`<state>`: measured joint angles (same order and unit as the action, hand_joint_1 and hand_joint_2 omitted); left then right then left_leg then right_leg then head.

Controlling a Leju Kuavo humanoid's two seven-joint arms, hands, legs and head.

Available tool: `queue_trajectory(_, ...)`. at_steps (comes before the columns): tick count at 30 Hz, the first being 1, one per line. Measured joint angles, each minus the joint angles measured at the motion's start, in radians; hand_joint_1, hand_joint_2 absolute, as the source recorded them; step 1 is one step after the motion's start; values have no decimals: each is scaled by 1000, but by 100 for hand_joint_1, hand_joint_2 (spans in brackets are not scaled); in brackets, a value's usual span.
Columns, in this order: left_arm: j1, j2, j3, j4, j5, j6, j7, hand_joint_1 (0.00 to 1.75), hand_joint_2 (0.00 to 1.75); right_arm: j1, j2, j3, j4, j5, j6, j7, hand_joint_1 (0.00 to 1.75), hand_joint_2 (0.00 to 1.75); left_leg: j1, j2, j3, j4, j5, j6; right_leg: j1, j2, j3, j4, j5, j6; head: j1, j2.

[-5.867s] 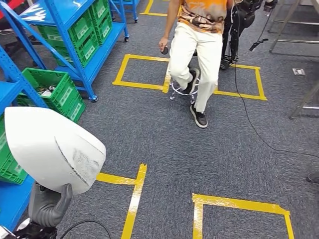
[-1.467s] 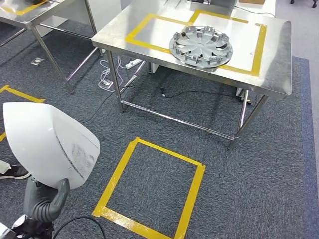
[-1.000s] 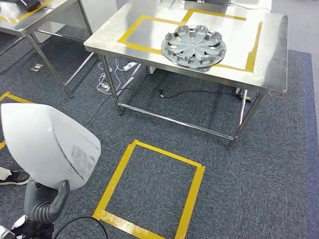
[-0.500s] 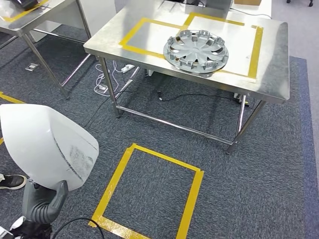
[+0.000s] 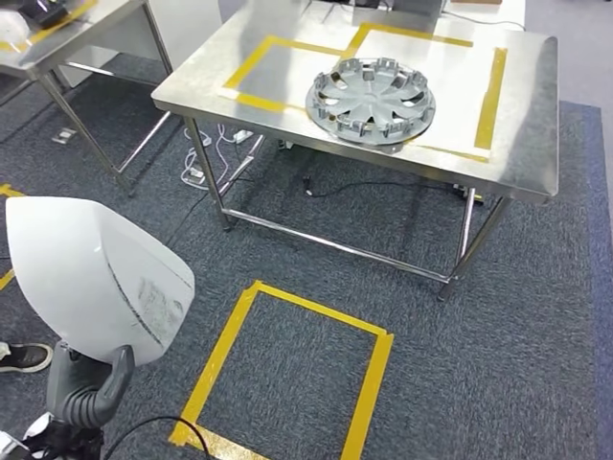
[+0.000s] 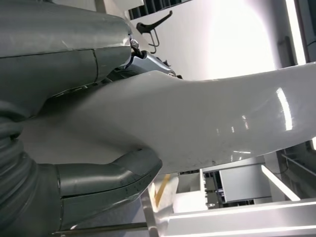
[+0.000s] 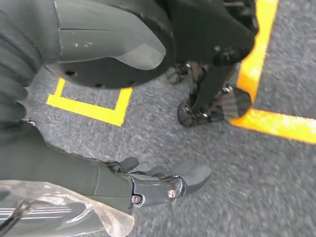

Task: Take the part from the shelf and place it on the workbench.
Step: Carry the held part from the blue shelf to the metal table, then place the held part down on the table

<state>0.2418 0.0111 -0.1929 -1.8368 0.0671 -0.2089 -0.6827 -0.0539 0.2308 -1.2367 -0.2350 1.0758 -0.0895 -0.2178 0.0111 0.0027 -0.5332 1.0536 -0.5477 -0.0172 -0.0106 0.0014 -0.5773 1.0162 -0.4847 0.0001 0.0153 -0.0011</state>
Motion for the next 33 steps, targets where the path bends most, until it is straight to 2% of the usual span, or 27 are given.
queue_trajectory(1, 0, 0, 0, 0, 0, 0, 0, 175, 175, 0, 0, 0, 0, 0, 1, 0, 0, 175, 1, 0, -25, 56, -25, -3, 0, -1, 6, -1, -4, -6, -2, 0)
queue_trajectory(3, 2, 0, 0, 0, 1, 0, 0, 175, 175, -1, 0, 0, 0, 0, 1, 0, 0, 175, 1, 0, -104, 198, -74, -6, 2, -1, 16, -1, -13, -13, -5, 0)
queue_trajectory(4, 3, 0, 0, 1, 1, 1, 0, 175, 175, 0, 0, 0, 0, 0, 1, 0, 0, 175, 1, 0, -135, 243, -79, -5, 3, 0, 22, -1, -18, -14, -5, 0)
queue_trajectory(5, 3, 0, 0, 1, 1, 1, 0, 175, 175, 1, 0, 0, 0, 0, 1, 0, 0, 175, 0, 0, -151, 254, -63, -3, 5, 2, 29, -1, -23, -14, -5, 0)
queue_trajectory(6, 3, 0, 0, 1, 1, 1, 0, 175, 175, 1, 0, 0, 0, 0, 2, 0, 0, 175, 0, 0, -148, 224, -26, 1, 6, 4, 39, -1, -30, -14, -5, 0)
queue_trajectory(8, 3, 0, 0, 0, 1, 1, 0, 175, 175, 1, 0, 0, 0, 0, 5, 1, 0, 175, -4, 0, -107, 100, 61, 13, 8, 7, 56, -1, -43, -10, -5, 0)
queue_trajectory(9, 3, 0, 0, 1, 1, 1, 0, 175, 175, 1, 0, 0, 0, 1, 6, 2, 0, 175, -7, 0, -85, 40, 84, 18, 10, 9, 60, 0, -50, -7, -5, 0)
queue_trajectory(10, 3, 0, 0, 1, 1, 1, 0, 175, 175, 0, 0, 0, 0, 2, 7, 2, 0, 175, -9, -1, -72, 5, 92, 21, 11, 9, 62, -1, -55, -2, -5, 0)
queue_trajectory(11, 3, 0, 0, 1, 1, 1, 0, 175, 175, 0, 0, 0, 0, 2, 8, 3, 0, 175, -12, -1, -66, -10, 86, 24, 12, 9, 61, -2, -58, 3, -4, 0)
queue_trajectory(14, 2, 0, 1, 1, 1, 2, 0, 175, 175, -1, 0, 0, 0, 4, 10, 4, 0, 175, -9, -3, -55, -30, 79, 35, 9, 6, 60, -2, -69, 21, -3, 0)
queue_trajectory(15, 1, 0, 1, 1, 1, 2, 0, 175, 175, -2, 0, 0, 0, 4, 10, 4, 0, 175, -6, -3, -48, -37, 78, 40, 9, 5, 51, 18, -82, 26, -1, 0)
queue_trajectory(16, 0, -1, 0, 1, 1, 1, 0, 175, 175, -3, -1, 0, 0, 5, 11, 4, 0, 175, -4, -2, -41, -42, 77, 44, 8, 5, 29, 60, -101, 30, 0, 0)
queue_trajectory(18, -3, -2, 0, 1, 2, -1, -1, 175, 175, -3, -1, 1, 0, 6, 12, 9, 0, 175, -5, -1, -33, -44, 69, 50, 6, 5, -51, 191, -148, 36, 2, 0)
queue_trajectory(19, -3, -2, 0, 1, 2, -2, -1, 175, 175, -3, -1, 1, 0, 6, 12, 12, 0, 175, -5, -1, -29, -44, 64, 51, 5, 5, -91, 245, -157, 38, 3, 0)
queue_trajectory(20, -3, -2, 0, 1, 2, -3, -1, 175, 175, -1, -2, 0, 0, 6, 12, 15, 0, 175, -5, -2, -23, -43, 58, 51, 5, 5, -116, 267, -145, 40, 3, 0)
queue_trajectory(21, -3, -2, 0, 1, 2, -4, -1, 175, 175, 0, -2, 0, 0, 6, 12, 17, 0, 175, -5, -3, -14, -43, 51, 50, 4, 4, -120, 248, -111, 40, 3, 0)
queue_trajectory(23, -3, -3, 0, 2, 2, -4, -1, 175, 175, 1, -4, 0, 0, 6, 12, 19, 0, 175, -4, -4, 9, -44, 34, 45, 3, 3, -83, 130, -21, 38, 3, 0)
queue_trajectory(24, -4, -4, 0, 2, 2, -4, 0, 175, 175, 1, -5, 0, 0, 6, 12, 20, 0, 175, -5, -4, 17, -43, 25, 40, 4, 2, -56, 72, 6, 35, 3, 0)
queue_trajectory(25, -4, -4, 0, 2, 2, -4, 0, 175, 175, 0, -5, 1, 0, 6, 12, 20, 0, 175, -6, -4, 21, -42, 18, 35, 6, 1, -36, 35, 16, 30, 3, 0)
queue_trajectory(26, -5, -4, 0, 2, 3, -4, 0, 175, 175, -1, -5, 1, 0, 6, 12, 21, 0, 175, -7, -4, 23, -42, 13, 29, 8, 0, -24, 19, 11, 24, 2, 0)
queue_trajectory(29, -8, -4, 0, 3, 3, -4, 0, 175, 175, -1, -5, 1, 0, 7, 12, 21, 0, 175, -6, -4, 32, -40, 0, 13, 9, 1, -10, 7, -2, 3, 0, 0)
queue_trajectory(30, -9, -4, 0, 3, 3, -4, -1, 175, 175, -1, -5, 1, 0, 7, 12, 21, 0, 175, -5, -4, 27, -19, -12, 8, 7, 0, -2, 3, -5, -3, -2, 0)
queue_trajectory(31, -11, -4, 0, 3, 3, -4, -1, 175, 175, -2, -5, 1, 0, 7, 12, 21, 0, 175, -4, -4, 9, 22, -30, 3, 5, 0, 8, -1, -8, -9, -5, 0)
queue_trajectory(33, -11, -4, -1, 4, 4, -4, -1, 175, 175, -3, -5, 1, 0, 6, 12, 22, 0, 175, -1, -4, -66, 159, -76, -3, 4, -1, 22, -2, -19, -16, -8, 0)
